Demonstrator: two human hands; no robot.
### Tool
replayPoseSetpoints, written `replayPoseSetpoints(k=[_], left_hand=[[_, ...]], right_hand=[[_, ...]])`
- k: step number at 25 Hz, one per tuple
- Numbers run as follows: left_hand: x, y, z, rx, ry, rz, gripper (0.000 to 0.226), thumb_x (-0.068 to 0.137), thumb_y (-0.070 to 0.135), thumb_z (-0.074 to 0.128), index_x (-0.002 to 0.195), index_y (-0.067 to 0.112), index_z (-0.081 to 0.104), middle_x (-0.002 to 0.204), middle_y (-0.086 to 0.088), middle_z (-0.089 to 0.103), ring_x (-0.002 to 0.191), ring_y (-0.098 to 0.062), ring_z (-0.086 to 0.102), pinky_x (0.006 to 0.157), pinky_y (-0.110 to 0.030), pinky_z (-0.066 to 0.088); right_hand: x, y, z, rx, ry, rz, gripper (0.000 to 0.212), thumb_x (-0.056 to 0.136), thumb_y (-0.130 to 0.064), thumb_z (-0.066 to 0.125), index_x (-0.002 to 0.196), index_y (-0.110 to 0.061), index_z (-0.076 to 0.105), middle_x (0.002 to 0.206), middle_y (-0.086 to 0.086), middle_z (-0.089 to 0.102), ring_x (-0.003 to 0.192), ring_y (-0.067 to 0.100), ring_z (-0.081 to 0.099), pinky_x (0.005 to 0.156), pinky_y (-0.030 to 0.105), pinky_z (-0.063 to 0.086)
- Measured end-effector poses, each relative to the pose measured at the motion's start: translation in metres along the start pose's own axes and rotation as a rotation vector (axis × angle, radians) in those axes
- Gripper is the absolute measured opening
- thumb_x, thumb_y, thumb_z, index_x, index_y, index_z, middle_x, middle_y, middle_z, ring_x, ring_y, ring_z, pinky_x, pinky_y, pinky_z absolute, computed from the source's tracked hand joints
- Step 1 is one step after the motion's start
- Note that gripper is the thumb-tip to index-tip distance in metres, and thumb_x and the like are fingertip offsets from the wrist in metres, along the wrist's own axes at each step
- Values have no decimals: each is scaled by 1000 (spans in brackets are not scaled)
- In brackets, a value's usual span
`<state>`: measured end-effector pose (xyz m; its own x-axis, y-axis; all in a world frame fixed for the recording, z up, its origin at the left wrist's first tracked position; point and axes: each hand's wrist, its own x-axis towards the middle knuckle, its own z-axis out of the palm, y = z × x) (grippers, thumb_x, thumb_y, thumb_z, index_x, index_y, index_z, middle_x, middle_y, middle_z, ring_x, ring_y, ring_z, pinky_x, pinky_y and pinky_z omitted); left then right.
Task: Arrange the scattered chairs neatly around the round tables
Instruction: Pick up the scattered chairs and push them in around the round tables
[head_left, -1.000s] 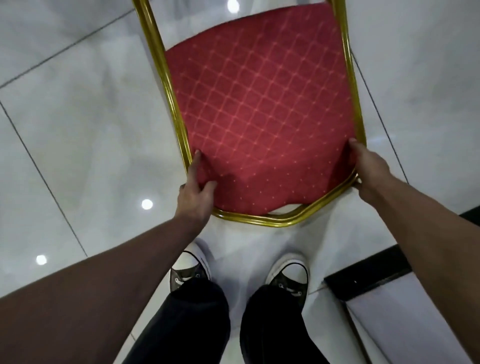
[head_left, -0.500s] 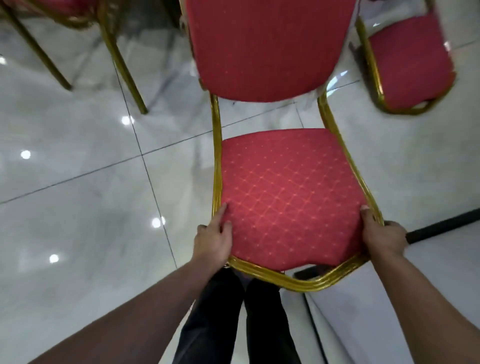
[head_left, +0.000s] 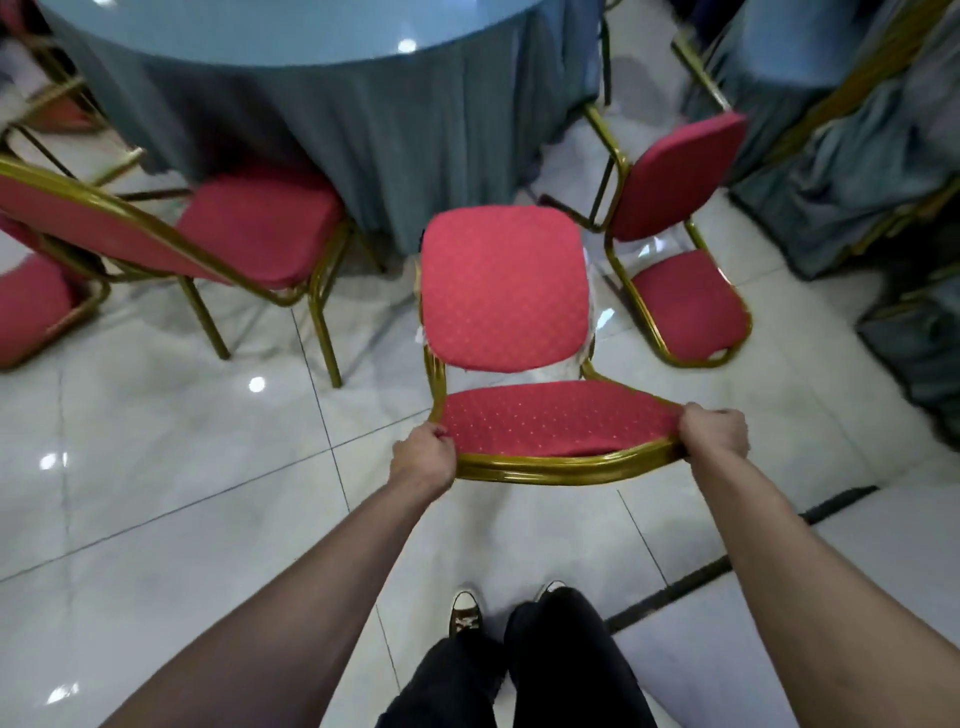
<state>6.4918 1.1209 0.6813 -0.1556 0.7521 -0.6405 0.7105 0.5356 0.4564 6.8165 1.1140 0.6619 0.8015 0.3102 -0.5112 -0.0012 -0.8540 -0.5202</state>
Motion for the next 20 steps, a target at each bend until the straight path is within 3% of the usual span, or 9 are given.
replayPoseSetpoints(k=[3, 7, 9, 12, 14, 17, 20], left_hand=[[-16, 21, 6, 273, 112, 275, 41, 106, 35, 26, 131, 21, 56, 142, -12, 47, 134, -33, 41, 115, -44, 33], [-6, 48, 1, 303, 283, 455, 59, 102, 46, 4, 134, 25, 48, 134, -2, 52, 133, -23, 38, 117, -42, 26], [17, 66, -10, 225, 335, 455, 63, 100, 50, 0, 136, 26, 47, 132, 0, 50, 130, -20, 39, 117, -41, 26], [48, 92, -19, 118, 386, 409, 69, 100, 58, -4, 143, 27, 41, 143, 0, 42, 142, -22, 30, 120, -45, 23], [72, 117, -23, 2, 447, 353, 72, 99, 61, -2, 149, 28, 37, 155, -4, 34, 150, -23, 19, 123, -47, 19], [105, 149, -24, -132, 514, 273, 54, 106, 50, 11, 154, 32, 29, 165, -5, 20, 155, -21, 4, 126, -46, 10], [127, 169, -25, -157, 550, 274, 47, 109, 42, 15, 155, 36, 25, 165, -2, 19, 155, -16, 2, 126, -46, 7]], right_hand=[[-20, -17, 7, 82, 51, -131, 47, 95, -37, 42, 131, -9, 54, 130, 20, 58, 118, 39, 54, 96, 43, 42], [-29, -37, 18, 59, 9, -443, 63, 103, -52, 28, 146, -7, 38, 146, 24, 43, 133, 39, 40, 110, 50, 34], [-23, -51, 24, 21, -52, -590, 77, 100, -65, 24, 156, -13, 21, 158, 20, 28, 145, 34, 26, 118, 52, 25], [-8, -82, 35, -35, -178, -693, 87, 91, -80, 17, 159, -27, 1, 167, 11, 6, 153, 23, 5, 122, 50, 13], [8, -115, 42, -68, -245, -722, 89, 88, -82, 16, 158, -30, -3, 167, 9, 0, 154, 21, 0, 122, 49, 12], [29, -158, 52, -97, -311, -757, 92, 86, -85, 18, 158, -32, -5, 166, 9, -5, 154, 24, -4, 123, 51, 14], [54, -190, 62, -138, -376, -757, 93, 84, -87, 18, 157, -35, -6, 166, 8, -8, 154, 26, -7, 122, 55, 15]])
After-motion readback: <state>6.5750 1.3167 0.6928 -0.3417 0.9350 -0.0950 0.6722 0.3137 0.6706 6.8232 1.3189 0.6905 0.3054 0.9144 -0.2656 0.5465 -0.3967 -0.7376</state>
